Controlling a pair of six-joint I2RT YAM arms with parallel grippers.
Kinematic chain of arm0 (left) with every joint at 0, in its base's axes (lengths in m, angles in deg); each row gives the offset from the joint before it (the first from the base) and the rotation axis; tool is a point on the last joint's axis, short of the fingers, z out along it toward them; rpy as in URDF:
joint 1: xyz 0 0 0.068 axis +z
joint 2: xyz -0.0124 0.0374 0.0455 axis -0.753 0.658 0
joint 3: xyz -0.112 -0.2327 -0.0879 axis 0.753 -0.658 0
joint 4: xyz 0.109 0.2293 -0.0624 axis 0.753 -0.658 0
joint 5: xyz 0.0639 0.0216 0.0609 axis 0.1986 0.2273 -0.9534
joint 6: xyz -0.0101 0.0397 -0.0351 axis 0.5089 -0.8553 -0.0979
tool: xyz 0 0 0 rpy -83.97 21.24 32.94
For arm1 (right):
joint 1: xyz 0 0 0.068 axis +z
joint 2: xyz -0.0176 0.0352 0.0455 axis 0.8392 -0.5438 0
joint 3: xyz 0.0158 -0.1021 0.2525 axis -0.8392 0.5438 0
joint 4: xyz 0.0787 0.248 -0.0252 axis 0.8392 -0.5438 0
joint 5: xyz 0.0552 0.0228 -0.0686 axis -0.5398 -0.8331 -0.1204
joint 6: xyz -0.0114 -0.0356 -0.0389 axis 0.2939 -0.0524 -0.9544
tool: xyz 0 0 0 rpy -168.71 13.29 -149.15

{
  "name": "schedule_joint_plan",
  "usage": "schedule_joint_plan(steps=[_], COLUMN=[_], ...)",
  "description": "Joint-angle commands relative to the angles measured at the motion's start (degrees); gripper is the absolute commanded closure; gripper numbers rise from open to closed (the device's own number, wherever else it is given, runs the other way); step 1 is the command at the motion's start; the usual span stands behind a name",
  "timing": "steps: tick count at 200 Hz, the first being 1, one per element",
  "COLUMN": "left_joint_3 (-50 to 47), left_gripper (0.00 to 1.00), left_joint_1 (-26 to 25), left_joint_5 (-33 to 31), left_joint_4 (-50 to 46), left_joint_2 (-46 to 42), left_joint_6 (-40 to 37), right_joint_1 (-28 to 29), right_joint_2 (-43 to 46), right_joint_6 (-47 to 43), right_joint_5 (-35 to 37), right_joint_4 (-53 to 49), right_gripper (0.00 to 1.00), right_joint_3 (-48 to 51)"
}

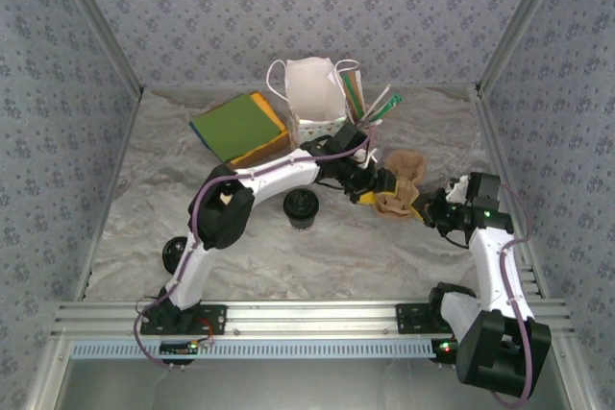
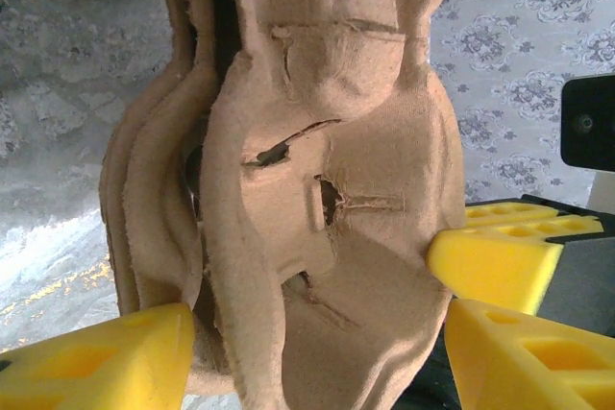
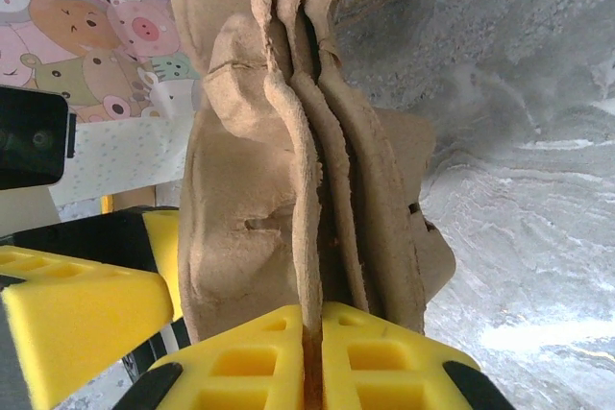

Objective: Pack the takeout coffee

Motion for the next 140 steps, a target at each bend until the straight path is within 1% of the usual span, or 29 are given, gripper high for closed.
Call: schedule_joint_plan(steps=[1, 38, 50, 85, 104, 110, 140], left_joint_3=[1.82, 1.99, 1.81, 2.14, 3.79, 4.23, 5.75], left_gripper=[0.3, 0.29, 0.25, 0.26, 0.27, 0.27, 0.29], left_joint_1=[-0.47, -0.28, -0.2, 0.16, 0.23, 0.22, 0.42], left_joint_5=[0.63, -0.02, -0.2, -0.04, -0.11, -0.12, 0.61], left_joint_4=[-0.47, -1.4, -1.74, -1.6, -1.81, -1.86, -1.43], left_joint_2=[1.6, 1.75, 1.92, 1.34, 0.53, 0.44, 0.72], left_joint_6=[-0.5, -1.29, -1.55, -1.06, -1.11, -1.11, -0.88], right_joint_1=[0.51, 0.59, 0.61, 0.75, 1.38, 1.52, 2.52], right_joint_2=[1.12, 1.1, 1.09, 1.24, 1.42, 1.44, 2.29], right_joint_6=[-0.45, -0.6, -0.65, -1.31, -1.45, -3.63, -4.79], right_joint_5=[-2.31, -2.22, -2.2, -1.79, -0.2, 0.19, 1.68], right_joint_4=[0.71, 0.45, 0.38, -0.2, -1.11, -1.22, -1.04], right_gripper=[0.9, 0.9, 0.9, 0.9, 0.9, 0.9, 0.9], right_joint_3=[-1.94, -2.39, -2.46, -2.41, -1.83, -1.63, -0.29])
